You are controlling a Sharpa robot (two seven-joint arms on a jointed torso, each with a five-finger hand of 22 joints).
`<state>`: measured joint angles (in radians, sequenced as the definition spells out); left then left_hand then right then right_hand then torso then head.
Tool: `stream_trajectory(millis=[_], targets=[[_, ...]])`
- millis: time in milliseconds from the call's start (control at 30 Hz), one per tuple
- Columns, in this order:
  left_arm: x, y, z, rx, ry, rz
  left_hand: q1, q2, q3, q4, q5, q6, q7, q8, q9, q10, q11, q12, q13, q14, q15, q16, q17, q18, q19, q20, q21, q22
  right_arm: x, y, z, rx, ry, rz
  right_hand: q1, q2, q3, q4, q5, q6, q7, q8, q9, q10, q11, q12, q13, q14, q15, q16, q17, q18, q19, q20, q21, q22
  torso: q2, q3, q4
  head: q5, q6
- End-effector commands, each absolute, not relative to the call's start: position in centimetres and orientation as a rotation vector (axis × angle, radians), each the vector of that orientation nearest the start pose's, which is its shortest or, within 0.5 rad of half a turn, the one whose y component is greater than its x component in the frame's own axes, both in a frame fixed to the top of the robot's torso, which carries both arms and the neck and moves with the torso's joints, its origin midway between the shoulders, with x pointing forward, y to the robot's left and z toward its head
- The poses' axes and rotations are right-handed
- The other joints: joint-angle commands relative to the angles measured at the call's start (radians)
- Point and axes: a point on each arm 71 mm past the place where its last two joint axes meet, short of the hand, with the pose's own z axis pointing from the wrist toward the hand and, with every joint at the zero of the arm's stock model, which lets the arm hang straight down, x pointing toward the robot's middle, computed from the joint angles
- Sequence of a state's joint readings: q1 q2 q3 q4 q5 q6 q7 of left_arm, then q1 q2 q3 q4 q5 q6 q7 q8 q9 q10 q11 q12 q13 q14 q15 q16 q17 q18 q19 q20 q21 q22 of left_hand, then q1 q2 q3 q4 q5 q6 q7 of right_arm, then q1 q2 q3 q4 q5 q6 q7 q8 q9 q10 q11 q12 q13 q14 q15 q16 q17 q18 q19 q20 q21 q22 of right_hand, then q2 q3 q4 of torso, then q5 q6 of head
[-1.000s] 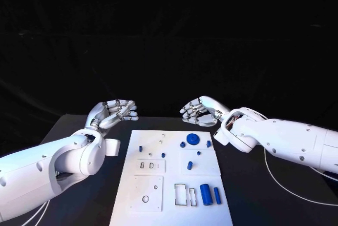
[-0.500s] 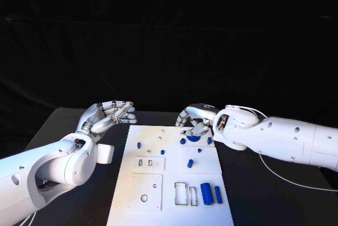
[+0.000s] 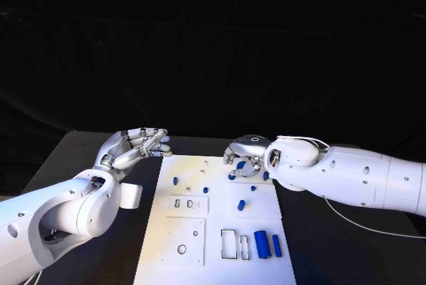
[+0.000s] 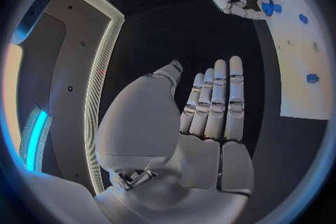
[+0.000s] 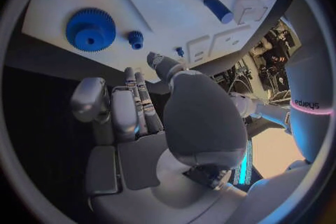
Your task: Assemble the parts on the task board
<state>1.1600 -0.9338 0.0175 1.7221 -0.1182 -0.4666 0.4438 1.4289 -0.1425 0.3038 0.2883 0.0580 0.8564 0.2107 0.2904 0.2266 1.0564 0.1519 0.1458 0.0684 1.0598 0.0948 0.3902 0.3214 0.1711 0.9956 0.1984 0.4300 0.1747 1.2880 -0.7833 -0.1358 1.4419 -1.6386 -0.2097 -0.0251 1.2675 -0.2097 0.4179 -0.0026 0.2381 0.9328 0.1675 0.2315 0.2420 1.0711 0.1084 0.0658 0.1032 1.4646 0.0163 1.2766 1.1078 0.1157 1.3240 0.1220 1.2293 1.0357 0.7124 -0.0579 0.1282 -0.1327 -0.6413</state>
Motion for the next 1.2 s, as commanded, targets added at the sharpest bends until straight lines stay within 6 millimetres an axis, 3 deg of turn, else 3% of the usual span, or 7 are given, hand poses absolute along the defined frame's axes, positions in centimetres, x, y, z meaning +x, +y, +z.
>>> stream_trajectory(millis=[33,367,567,700,967,1200], targets=[[45.3,20.0,-15.2,-0.973,1.339,-1.564,-0.002,-0.006,0.002,0.001,-0.004,-0.003,0.007,-0.005,-0.001,-0.001,0.006,-0.007,-0.001,-0.002,0.006,-0.002,0.002,0.010,0.006,-0.003,0.003,0.002,49.7,-18.8,-19.0,-0.537,1.720,0.483,0.008,-0.002,-0.007,0.002,0.002,-0.010,0.001,-0.005,0.002,-0.006,0.001,0.007,0.001,0.031,0.006,0.012,0.012,-0.019,0.009,0.000,0.011,0.016,0.004,-0.0007,0.0037,-0.002,-0.002],[45.4,20.1,-15.2,-0.979,1.341,-1.562,-0.004,-0.007,0.002,0.001,-0.004,-0.004,0.009,-0.006,-0.001,-0.002,0.007,-0.009,-0.001,-0.004,0.006,-0.003,0.003,0.010,0.006,-0.002,0.003,0.002,49.4,-19.1,-19.5,-0.538,1.744,0.480,0.008,0.000,-0.012,0.005,0.007,-0.010,0.001,-0.004,0.006,-0.003,0.000,0.013,0.003,0.034,0.007,0.038,0.037,-0.023,0.017,0.002,0.036,0.050,0.009,-0.0024,0.0061,-0.006,0.002],[45.4,20.1,-15.3,-0.980,1.344,-1.565,-0.004,-0.007,0.002,0.001,-0.004,-0.004,0.009,-0.006,-0.001,-0.002,0.007,-0.009,-0.001,-0.004,0.006,-0.003,0.003,0.010,0.006,-0.002,0.003,0.002,49.4,-19.1,-19.8,-0.530,1.745,0.483,0.017,0.010,-0.004,0.005,0.010,-0.003,0.000,-0.001,0.010,0.007,-0.001,0.020,0.006,0.036,0.007,0.057,0.056,-0.028,0.025,0.003,0.058,0.082,0.011,-0.0031,0.0110,-0.010,0.000],[45.4,20.1,-15.3,-0.980,1.344,-1.565,-0.004,-0.007,0.002,0.001,-0.004,-0.004,0.009,-0.006,-0.001,-0.002,0.007,-0.009,-0.001,-0.004,0.006,-0.003,0.003,0.010,0.006,-0.002,0.003,0.002,49.5,-19.0,-19.9,-0.524,1.742,0.491,0.021,0.019,0.008,0.008,0.010,0.005,0.001,0.002,0.014,0.020,-0.001,0.027,0.008,0.040,0.007,0.077,0.078,-0.033,0.037,0.003,0.082,0.115,0.012,-0.0036,0.0109,-0.009,0.000],[45.3,20.1,-15.2,-0.980,1.347,-1.567,-0.006,-0.007,0.002,0.001,-0.004,-0.004,0.010,-0.008,-0.002,-0.003,0.008,-0.011,-0.001,-0.005,0.007,-0.004,0.004,0.010,0.005,-0.002,0.004,0.002,49.5,-18.8,-20.2,-0.510,1.751,0.503,0.019,0.041,0.054,0.026,-0.008,0.027,0.001,0.009,0.022,0.054,-0.004,0.036,0.007,0.044,0.005,0.108,0.109,-0.042,0.056,0.003,0.122,0.175,0.018,-0.0054,0.0120,-0.011,0.000],[45.3,20.3,-15.2,-0.983,1.349,-1.563,-0.006,-0.007,0.002,0.001,-0.004,-0.004,0.010,-0.008,-0.002,-0.003,0.008,-0.011,-0.001,-0.005,0.007,-0.004,0.004,0.010,0.005,-0.002,0.004,0.002,49.6,-19.1,-20.4,-0.502,1.759,0.487,0.036,0.054,0.113,0.027,-0.037,0.058,-0.009,0.024,0.038,0.102,-0.016,0.041,0.005,0.046,-0.003,0.128,0.127,-0.052,0.079,-0.003,0.160,0.234,0.019,-0.0056,0.0126,-0.015,-0.007]])
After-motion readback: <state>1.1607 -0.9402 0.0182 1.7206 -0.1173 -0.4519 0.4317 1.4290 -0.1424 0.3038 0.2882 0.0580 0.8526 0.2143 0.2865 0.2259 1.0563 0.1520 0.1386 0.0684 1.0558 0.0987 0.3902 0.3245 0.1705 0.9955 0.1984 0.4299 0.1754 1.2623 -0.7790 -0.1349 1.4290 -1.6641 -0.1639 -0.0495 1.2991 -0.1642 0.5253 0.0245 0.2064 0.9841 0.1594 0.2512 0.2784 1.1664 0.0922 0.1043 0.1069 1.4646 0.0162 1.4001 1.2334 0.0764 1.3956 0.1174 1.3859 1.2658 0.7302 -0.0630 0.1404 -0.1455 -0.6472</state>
